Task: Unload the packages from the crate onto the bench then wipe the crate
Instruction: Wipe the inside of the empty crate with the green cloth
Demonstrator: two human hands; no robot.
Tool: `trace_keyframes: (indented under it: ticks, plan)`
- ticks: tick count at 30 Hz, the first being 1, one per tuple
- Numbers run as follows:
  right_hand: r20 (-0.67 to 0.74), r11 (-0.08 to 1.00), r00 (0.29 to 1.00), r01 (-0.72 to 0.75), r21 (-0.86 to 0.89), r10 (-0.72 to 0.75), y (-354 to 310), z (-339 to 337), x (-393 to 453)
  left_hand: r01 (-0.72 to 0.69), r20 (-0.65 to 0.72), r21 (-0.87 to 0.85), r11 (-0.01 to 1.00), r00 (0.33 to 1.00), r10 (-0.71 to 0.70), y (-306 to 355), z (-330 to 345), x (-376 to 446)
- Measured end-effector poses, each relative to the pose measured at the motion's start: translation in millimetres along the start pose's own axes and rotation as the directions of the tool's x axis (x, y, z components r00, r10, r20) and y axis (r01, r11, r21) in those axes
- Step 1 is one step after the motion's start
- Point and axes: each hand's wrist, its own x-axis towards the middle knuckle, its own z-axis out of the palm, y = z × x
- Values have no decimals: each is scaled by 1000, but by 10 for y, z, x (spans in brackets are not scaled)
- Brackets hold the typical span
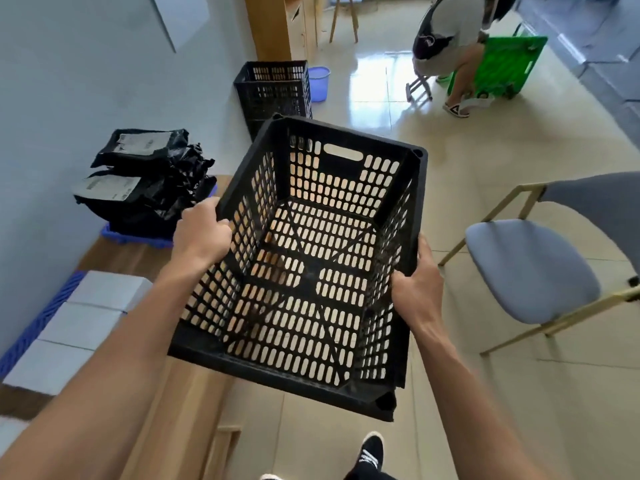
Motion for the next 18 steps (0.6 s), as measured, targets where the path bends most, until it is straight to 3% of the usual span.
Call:
trace_keyframes:
  ticks: [8,13,18]
  plan:
    - [-14,950,998,-55,-306,53,120,-526,694,-38,-42,-94,995,999,34,623,605,91]
    - [-25,944,997,-71,-323,66,176,-498,1184,-19,-18,-157,987,1000,16,779,961,411]
    - [-27,953,1000,4,-301,-13,145,-281,1843,-60,7,-236,970,998,64,759,1243,1069]
